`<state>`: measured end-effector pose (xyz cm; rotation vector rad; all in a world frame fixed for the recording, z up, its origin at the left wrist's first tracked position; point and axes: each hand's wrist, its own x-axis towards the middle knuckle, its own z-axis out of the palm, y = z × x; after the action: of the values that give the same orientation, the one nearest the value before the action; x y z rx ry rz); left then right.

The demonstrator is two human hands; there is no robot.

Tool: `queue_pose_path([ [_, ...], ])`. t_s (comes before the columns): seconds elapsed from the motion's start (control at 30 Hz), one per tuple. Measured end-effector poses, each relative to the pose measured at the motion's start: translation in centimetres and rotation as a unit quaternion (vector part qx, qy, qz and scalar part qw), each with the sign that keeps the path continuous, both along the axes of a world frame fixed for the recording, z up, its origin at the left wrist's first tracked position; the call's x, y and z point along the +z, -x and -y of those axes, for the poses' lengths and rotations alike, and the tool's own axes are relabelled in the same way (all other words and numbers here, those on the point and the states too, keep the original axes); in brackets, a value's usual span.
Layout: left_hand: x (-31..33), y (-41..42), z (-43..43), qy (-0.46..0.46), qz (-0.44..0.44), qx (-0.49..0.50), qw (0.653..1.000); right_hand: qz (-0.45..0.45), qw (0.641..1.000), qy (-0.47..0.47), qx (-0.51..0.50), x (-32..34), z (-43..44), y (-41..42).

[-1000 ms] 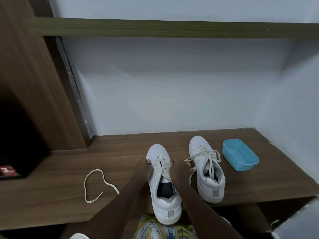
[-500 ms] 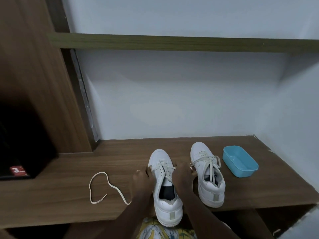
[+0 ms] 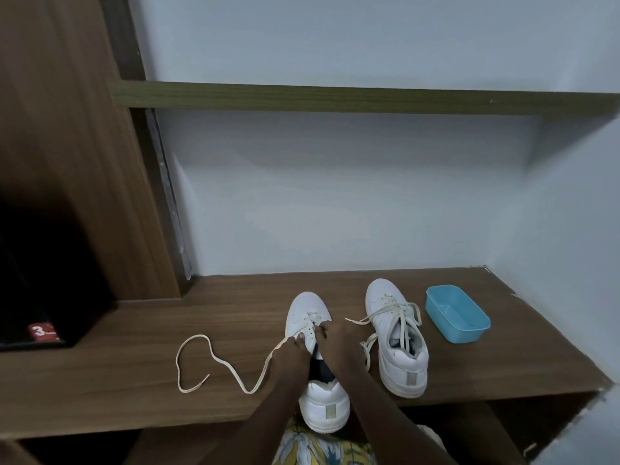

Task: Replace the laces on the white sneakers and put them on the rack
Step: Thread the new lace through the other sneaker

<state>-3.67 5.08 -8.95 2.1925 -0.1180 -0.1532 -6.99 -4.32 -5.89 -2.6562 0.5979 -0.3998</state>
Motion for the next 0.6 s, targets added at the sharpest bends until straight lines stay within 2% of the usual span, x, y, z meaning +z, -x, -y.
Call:
queue_pose_path([
  [0.07,-1.5,-0.8,0.0,0.084,0.02,-0.036,0.996,0.009,1.0,-0.02,0.022,0.0,0.1,0.1],
  [0.17,-2.9,-2.7,0.9,0.162,0.064,-0.101,0.98,0.006,0.999,-0.024,0.039,0.2,0.2,0.3],
  [0.2,-3.4,-3.2,1.5,0.202,0.08,-0.066,0.974,0.003,0.999,-0.022,0.043,0.3,0.2,0.4],
  [0.27,-1.6,-3.2,2.0,0.333,-0.06,-0.01,0.941,-0.007,0.999,-0.014,0.047,0.5,0.1,0.3],
  [0.33,1.1,-2.4,1.7,0.335,-0.071,0.053,0.938,-0.023,0.999,-0.01,0.047,0.4,0.0,0.2],
  [0.43,1.9,-2.4,1.8,0.402,-0.148,0.124,0.895,-0.044,0.998,-0.012,0.035,0.1,-0.2,-0.1],
  [0.53,1.8,-2.2,1.5,0.419,-0.165,0.173,0.876,-0.067,0.997,0.008,0.044,0.1,-0.5,-0.3],
  [0.6,2.0,-2.0,1.1,0.416,-0.151,0.189,0.876,-0.084,0.993,-0.009,0.081,0.4,-0.7,0.0],
])
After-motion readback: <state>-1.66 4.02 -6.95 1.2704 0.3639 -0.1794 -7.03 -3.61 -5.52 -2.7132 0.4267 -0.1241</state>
